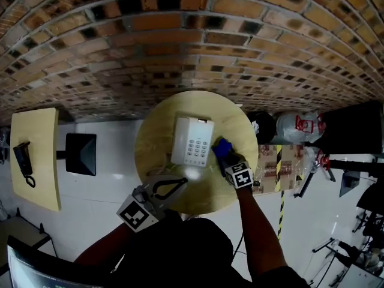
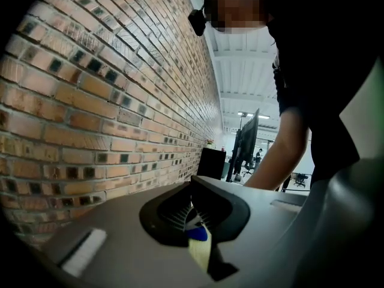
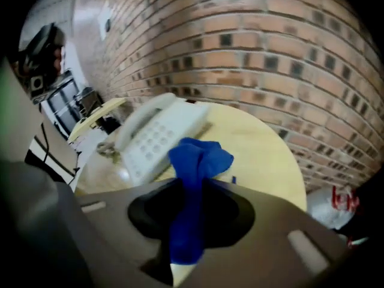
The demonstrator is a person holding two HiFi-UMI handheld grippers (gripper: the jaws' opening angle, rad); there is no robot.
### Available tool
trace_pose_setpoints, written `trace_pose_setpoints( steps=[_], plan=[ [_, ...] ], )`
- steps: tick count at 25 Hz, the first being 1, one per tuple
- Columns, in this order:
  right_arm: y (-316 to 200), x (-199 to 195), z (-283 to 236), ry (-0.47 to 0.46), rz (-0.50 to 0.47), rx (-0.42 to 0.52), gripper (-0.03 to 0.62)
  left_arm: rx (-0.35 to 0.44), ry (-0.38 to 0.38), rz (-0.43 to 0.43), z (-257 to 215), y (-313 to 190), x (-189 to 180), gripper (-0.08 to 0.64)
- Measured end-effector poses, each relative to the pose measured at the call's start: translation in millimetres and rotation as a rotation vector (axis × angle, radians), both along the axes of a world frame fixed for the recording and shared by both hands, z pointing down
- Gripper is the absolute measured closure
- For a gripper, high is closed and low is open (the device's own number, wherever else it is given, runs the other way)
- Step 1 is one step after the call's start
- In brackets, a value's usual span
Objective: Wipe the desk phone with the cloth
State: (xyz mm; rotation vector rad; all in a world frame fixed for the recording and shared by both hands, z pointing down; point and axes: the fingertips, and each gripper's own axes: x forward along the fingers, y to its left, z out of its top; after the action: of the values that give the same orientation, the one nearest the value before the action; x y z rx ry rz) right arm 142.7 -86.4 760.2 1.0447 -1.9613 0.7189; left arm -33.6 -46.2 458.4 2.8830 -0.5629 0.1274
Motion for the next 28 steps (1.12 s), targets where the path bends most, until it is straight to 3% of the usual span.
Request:
trace_pose_setpoints(
  steps=[4, 9, 13, 16, 18, 23, 28],
  plan=[
    [-0.1, 43.7, 25.3, 0.043, 0.067, -0.093, 0.497, -0.081, -0.008, -0.016, 10.8, 7.1, 1.3, 0.572],
    [-16.2, 45.2, 26.2, 0.070, 0.076, -0.027, 0.475, -0.091, -0.010, -0.023, 16.1, 9.3, -2.4, 0.572],
    [-24.3, 56.7, 31.2, 0.044, 0.139, -0.031, 0.308, -0.035, -0.020, 0.008, 13.4, 10.0, -1.6, 0.572],
    [-26.5, 63.5, 33.8, 0.051, 0.154, -0.063, 0.178, -0.090, -0.004, -0.013, 14.1, 11.2, -4.2, 0.572],
    [-28.6, 60.2, 27.6, 0.028, 0.152, -0.064, 0.169, -0.091, -0.001, -0.013, 11.9, 12.2, -5.9, 0.572],
    [-36.4, 33.5, -30.2, -0.070, 0.127, 0.093, 0.169, -0.056, 0.019, -0.008, 3.9, 14.5, -5.4, 0.572],
    [-18.1, -20.3, -144.9, -0.290, 0.043, 0.348, 0.175, -0.036, 0.043, -0.016, -15.7, 27.2, -0.5, 0.572]
  ],
)
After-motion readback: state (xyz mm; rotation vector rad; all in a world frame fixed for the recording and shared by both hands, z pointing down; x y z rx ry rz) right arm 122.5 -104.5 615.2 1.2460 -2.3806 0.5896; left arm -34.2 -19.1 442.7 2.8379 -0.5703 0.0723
